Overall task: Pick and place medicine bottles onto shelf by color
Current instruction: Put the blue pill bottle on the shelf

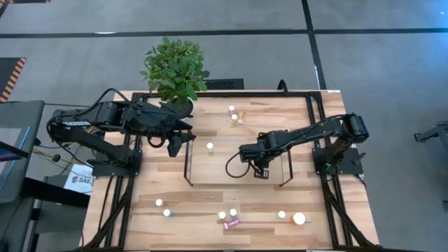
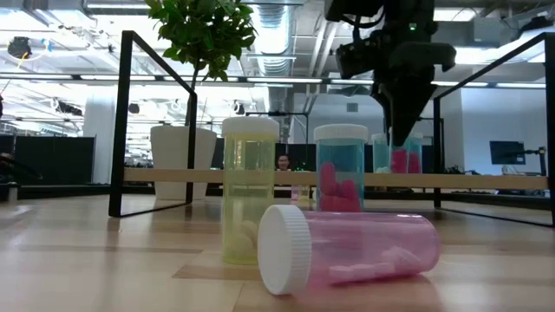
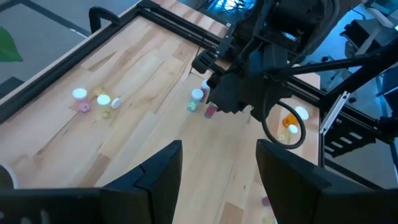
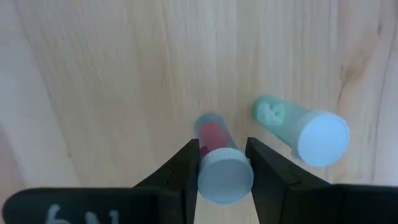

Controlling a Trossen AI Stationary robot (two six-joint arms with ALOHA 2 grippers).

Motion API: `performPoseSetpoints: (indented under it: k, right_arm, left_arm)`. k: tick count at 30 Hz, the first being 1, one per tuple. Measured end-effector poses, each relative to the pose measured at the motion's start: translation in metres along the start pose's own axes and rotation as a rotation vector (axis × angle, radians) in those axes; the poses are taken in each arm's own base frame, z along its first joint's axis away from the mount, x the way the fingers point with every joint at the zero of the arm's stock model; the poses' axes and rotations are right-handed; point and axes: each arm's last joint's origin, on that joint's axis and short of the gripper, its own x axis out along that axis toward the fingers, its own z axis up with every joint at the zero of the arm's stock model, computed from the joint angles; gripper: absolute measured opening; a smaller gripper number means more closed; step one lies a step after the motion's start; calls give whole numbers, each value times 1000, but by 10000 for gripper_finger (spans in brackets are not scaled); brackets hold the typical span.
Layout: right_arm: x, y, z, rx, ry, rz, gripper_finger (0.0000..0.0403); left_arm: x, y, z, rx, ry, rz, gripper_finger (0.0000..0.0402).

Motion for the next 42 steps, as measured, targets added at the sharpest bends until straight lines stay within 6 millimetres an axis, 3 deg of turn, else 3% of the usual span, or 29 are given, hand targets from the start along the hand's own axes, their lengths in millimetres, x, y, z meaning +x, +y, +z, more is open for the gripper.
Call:
performPoseSetpoints:
  k: [9, 17, 23, 32, 37, 42]
  right_arm:
    - [1, -3, 3, 13, -10, 25, 143]
    - [-4, -5, 6, 22, -2, 33, 193]
    - [-32, -11, 18, 32, -41, 40, 220]
    - [-95, -18, 25, 40, -69, 45, 210]
    - [-126, -16, 16, 14, -46, 42, 205]
    - [-145, -8, 1, -12, -34, 43, 205]
  left_arm:
    - [0, 0, 0, 1, 1, 0, 192]
    - [0, 0, 0, 0, 1, 0, 192]
    - [0, 0, 0, 4, 1, 0, 192]
    - [-2, -7, -9, -39, 112, -98, 192]
    - [-5, -23, -22, -128, 188, -149, 192]
    - [1, -51, -44, -234, 291, -145, 192]
